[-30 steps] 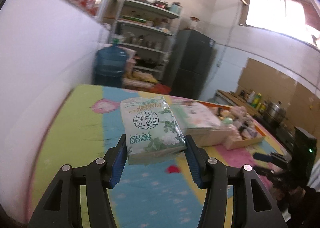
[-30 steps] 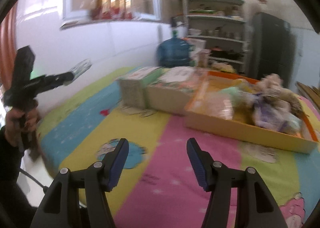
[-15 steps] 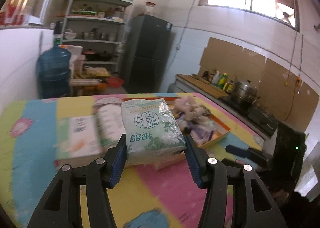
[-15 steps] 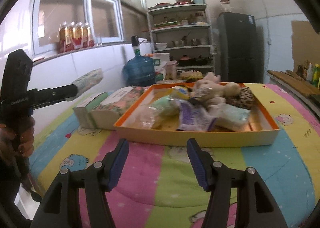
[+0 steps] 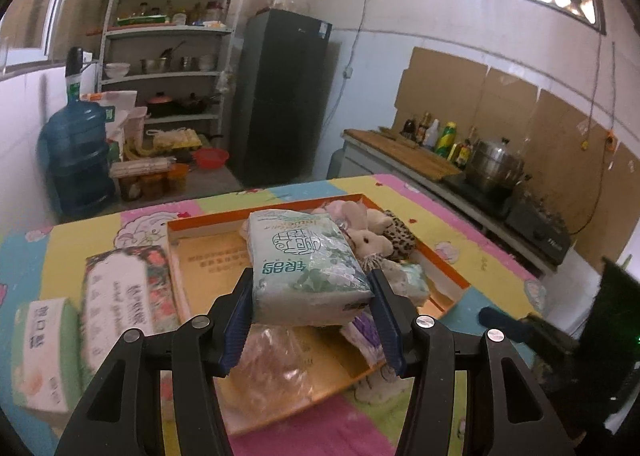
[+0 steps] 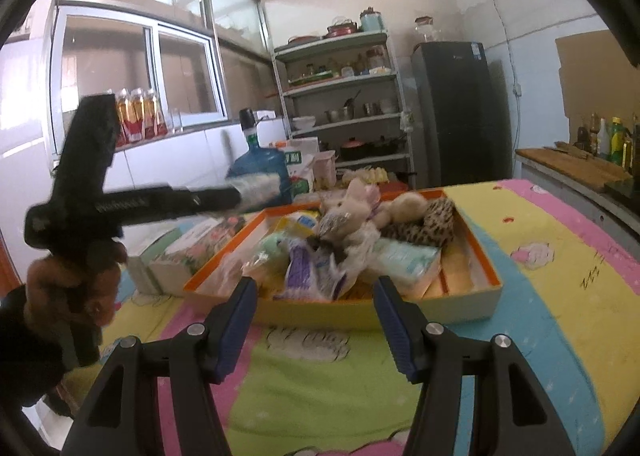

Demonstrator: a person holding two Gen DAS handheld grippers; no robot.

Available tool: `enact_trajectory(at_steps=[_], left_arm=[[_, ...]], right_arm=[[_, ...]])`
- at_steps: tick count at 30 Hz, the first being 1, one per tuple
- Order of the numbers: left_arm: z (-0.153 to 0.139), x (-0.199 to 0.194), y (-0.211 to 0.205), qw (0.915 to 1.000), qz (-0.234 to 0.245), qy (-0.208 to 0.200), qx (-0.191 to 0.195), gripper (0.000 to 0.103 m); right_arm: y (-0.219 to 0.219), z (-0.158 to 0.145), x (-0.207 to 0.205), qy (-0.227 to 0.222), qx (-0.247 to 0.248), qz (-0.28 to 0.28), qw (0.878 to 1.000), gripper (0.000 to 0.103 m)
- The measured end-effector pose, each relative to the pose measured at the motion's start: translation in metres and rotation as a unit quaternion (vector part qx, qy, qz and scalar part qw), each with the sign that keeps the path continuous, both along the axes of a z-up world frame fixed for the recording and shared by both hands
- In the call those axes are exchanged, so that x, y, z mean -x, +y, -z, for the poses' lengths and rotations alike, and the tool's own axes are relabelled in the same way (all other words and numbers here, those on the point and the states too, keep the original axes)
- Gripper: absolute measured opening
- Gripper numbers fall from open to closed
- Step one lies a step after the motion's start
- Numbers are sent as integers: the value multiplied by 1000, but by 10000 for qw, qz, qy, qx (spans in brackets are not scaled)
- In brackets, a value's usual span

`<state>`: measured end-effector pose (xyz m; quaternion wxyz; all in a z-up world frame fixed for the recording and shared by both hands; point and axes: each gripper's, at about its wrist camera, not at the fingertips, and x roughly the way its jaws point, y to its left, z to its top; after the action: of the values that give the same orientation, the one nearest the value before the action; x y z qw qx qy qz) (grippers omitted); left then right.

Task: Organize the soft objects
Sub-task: 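Lower the tissue pack into the box and open the left tool, then withdraw the left tool from the box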

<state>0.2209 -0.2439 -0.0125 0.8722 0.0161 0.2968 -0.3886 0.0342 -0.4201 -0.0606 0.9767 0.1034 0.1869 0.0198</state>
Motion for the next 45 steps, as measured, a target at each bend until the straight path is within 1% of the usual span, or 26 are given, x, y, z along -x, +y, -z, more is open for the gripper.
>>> enact_trajectory(at_steps=[5,9,14,19,23,27,31,39,42,45], left_arm=[[9,-8,-22,9996,-167,18,-248,57],[16,-17,-35,9989,-282,25,-382,57],[24,-26,-41,9983,-398,96,-414,56],[31,-29,-46,9980,-481,116,-385,56],[35,-31,-48,9984,-429,157,-332,57],[39,-33,-48,9985,-383,220,-327,60],[36,-32,-46,9989,-392,164,-221,65],[20,-21,-35,9991,-411,-47,-49,66],[12,-14,-25,9989,-460,-119,41,66],[2,-2,-10,9978,-595,-285,96,66]], right_arm=[[-10,-3,-9,-85,18,12,10000,60],[-18,-6,-21,-27,-32,104,9999,60],[-29,-7,-37,108,-35,224,9997,60],[-40,-5,-44,133,-304,164,9993,60],[-45,-3,-44,156,-401,195,9989,60],[-45,-2,-44,183,-446,229,9986,60],[-43,-2,-45,194,-434,234,9986,60],[-36,-6,-44,140,-370,230,9990,60],[-32,-11,-41,105,-350,213,9991,60],[-24,-16,-37,45,-321,161,9993,60]])
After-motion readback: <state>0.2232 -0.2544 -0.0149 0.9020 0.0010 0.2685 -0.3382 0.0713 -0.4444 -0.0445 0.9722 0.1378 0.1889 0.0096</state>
